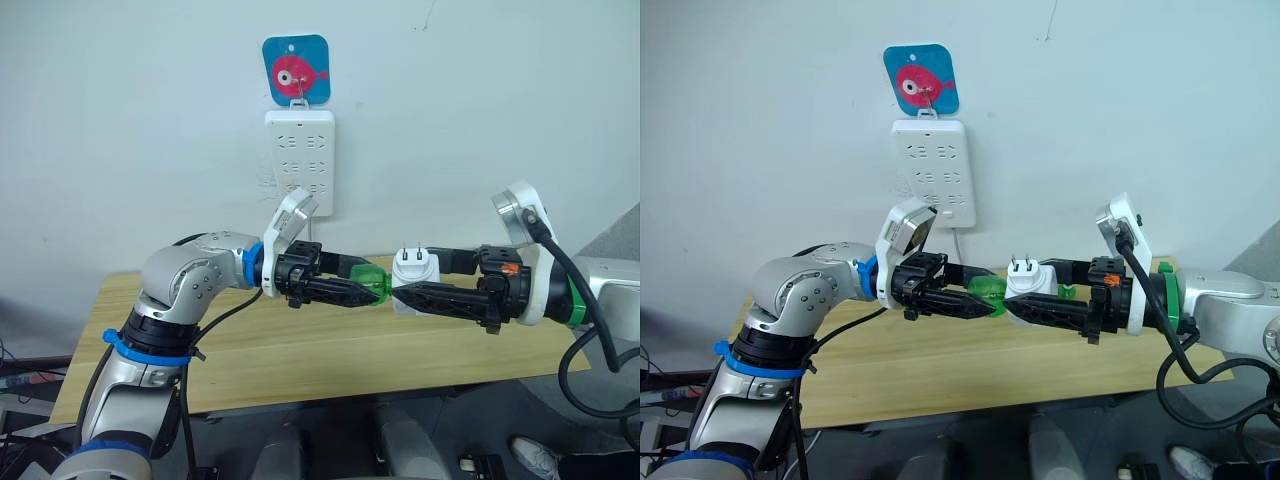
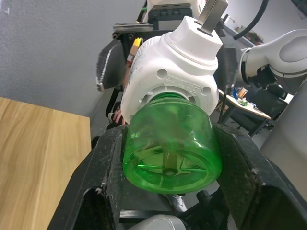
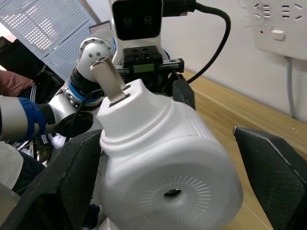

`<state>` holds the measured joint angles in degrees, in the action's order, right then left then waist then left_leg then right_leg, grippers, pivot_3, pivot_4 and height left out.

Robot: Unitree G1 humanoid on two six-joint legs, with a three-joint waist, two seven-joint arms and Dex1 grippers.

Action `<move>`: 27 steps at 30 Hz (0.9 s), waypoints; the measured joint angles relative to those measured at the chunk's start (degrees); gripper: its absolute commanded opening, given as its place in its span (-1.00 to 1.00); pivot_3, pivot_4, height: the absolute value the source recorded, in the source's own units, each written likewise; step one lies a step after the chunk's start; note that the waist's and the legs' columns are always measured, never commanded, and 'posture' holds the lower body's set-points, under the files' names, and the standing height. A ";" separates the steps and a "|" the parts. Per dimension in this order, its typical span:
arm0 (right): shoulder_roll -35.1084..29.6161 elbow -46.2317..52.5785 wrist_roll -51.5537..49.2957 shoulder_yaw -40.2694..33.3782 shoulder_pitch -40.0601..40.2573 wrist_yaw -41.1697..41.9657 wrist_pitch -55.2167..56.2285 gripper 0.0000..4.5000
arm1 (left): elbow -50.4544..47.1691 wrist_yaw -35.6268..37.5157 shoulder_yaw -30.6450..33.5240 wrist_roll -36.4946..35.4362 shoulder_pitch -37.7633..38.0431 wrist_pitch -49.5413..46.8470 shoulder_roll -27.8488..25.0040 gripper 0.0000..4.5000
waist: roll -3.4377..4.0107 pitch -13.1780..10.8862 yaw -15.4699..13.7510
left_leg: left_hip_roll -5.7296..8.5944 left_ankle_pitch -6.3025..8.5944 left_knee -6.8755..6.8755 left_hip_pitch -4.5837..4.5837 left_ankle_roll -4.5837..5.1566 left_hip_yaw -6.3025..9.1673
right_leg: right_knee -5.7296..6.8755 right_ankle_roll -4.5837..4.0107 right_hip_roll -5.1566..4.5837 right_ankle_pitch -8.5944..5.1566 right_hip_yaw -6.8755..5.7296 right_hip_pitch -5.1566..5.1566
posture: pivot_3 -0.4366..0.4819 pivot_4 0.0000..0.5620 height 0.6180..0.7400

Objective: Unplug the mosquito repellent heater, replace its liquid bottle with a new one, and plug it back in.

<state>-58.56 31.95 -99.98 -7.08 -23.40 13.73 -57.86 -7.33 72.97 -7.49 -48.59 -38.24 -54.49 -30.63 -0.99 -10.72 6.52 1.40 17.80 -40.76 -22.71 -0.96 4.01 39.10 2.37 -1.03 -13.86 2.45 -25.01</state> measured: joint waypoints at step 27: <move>1.23 -9.78 -9.85 -4.31 -4.29 -9.29 6.75 1.00 | -0.12 -2.68 0.49 -1.12 0.65 -2.75 0.85 0.04 | 0.01 0.01 0.05 | 0.00 0.00 0.00 -0.01 0.01 -0.05 | -0.01 0.00 0.01 0.00 0.04 0.00 | -0.51 -0.56 0.84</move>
<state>-57.33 22.17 -109.82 -11.39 -27.69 4.44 -51.11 -7.46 70.30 -6.99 -49.71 -37.59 -57.23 -29.78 -0.98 -10.71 6.56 1.40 17.80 -40.76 -22.72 -0.96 3.96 39.09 2.37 -1.02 -13.86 2.48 -25.01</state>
